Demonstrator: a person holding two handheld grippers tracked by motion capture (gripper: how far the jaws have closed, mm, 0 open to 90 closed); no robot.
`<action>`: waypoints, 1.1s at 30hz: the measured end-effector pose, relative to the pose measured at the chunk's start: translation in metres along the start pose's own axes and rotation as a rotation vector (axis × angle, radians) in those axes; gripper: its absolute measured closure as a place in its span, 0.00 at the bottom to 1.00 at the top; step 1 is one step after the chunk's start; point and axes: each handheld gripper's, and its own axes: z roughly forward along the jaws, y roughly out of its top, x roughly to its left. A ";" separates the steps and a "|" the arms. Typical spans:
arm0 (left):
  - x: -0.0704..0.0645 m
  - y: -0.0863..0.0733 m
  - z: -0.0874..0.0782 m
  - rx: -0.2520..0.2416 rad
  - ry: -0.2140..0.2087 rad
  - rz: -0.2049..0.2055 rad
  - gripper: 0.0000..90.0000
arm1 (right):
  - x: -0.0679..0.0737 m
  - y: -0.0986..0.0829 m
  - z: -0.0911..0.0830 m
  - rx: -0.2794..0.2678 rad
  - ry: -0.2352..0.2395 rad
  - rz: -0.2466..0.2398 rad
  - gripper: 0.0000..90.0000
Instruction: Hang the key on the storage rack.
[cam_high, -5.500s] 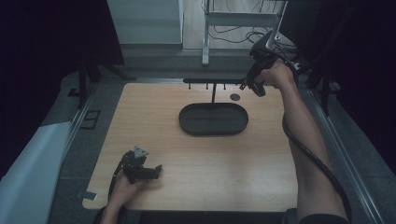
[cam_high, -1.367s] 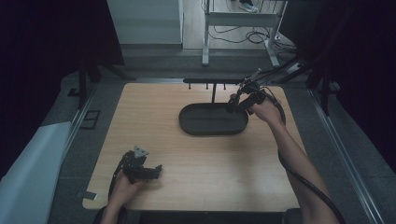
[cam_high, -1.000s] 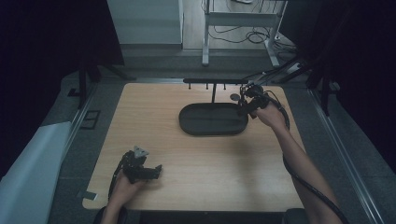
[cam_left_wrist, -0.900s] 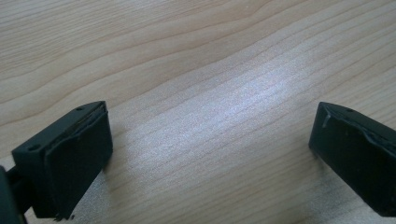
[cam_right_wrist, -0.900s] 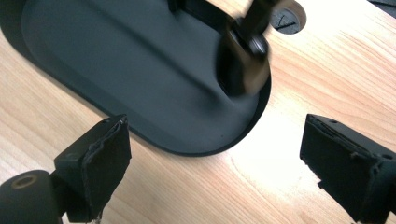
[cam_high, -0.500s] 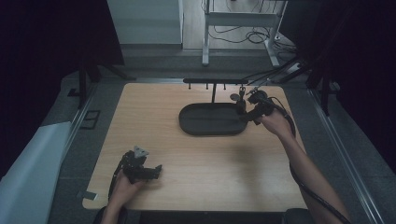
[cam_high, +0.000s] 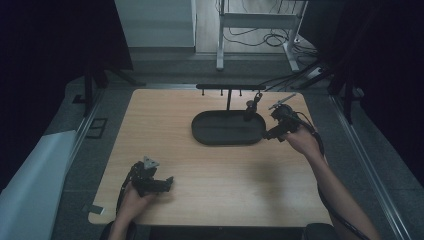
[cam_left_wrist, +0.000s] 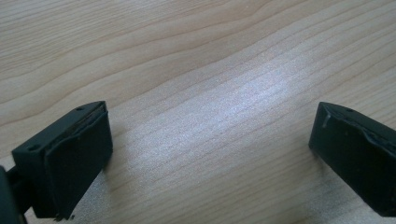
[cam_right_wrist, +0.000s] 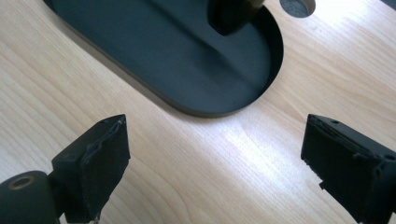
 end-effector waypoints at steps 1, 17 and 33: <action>0.000 0.000 0.000 0.000 0.000 0.000 0.00 | 0.001 -0.002 0.000 -0.001 0.001 0.000 0.08; 0.000 0.000 0.000 0.002 0.001 0.000 0.00 | 0.011 -0.039 -0.007 -0.023 0.016 -0.016 0.08; 0.000 0.000 0.000 0.000 0.002 -0.002 0.00 | 0.016 -0.085 -0.013 -0.035 0.014 0.021 0.08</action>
